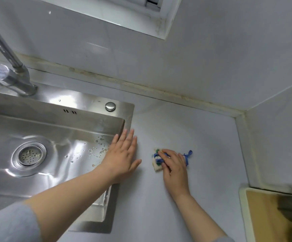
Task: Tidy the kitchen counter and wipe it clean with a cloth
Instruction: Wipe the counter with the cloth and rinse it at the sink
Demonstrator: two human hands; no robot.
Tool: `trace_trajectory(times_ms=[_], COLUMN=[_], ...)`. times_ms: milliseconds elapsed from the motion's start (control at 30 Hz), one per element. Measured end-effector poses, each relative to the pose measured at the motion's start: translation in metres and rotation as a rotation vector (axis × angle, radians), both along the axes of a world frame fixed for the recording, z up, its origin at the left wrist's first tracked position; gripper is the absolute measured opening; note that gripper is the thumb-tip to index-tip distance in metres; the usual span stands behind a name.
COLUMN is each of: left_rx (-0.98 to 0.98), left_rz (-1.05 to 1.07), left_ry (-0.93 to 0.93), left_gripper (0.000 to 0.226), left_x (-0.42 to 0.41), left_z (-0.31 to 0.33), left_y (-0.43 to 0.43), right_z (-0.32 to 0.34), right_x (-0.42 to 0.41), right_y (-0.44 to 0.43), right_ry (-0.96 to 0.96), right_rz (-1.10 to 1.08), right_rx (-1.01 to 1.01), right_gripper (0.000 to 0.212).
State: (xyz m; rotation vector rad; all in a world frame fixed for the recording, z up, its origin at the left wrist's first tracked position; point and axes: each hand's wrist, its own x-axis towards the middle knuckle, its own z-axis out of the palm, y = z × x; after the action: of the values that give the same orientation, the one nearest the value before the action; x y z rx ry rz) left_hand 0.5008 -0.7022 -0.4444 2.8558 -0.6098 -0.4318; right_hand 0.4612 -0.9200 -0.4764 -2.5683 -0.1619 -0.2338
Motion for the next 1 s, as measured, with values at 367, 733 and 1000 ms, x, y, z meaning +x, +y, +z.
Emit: trace_trajectory(times_ms=[367,733,1000], left_rx=[0.098,0.206,0.136], left_rz=[-0.065,-0.097,-0.045], left_ry=[0.158,0.149,0.163], left_gripper=[0.105,0.082,0.079], left_x=[-0.161,-0.244,-0.220], left_z=[-0.007,0.001,0.021], left_y=[0.036,0.048,0.036], right_z=[0.005,0.006,0.023], right_x=[-0.183,-0.299,-0.274], right_y=[0.038,0.060,0.046], right_ry=[0.009,0.017,-0.029], right_rz=[-0.069,-0.127,-0.206], right_rx=[0.006,0.036,0.152], right_gripper=[0.043,0.047,0.032])
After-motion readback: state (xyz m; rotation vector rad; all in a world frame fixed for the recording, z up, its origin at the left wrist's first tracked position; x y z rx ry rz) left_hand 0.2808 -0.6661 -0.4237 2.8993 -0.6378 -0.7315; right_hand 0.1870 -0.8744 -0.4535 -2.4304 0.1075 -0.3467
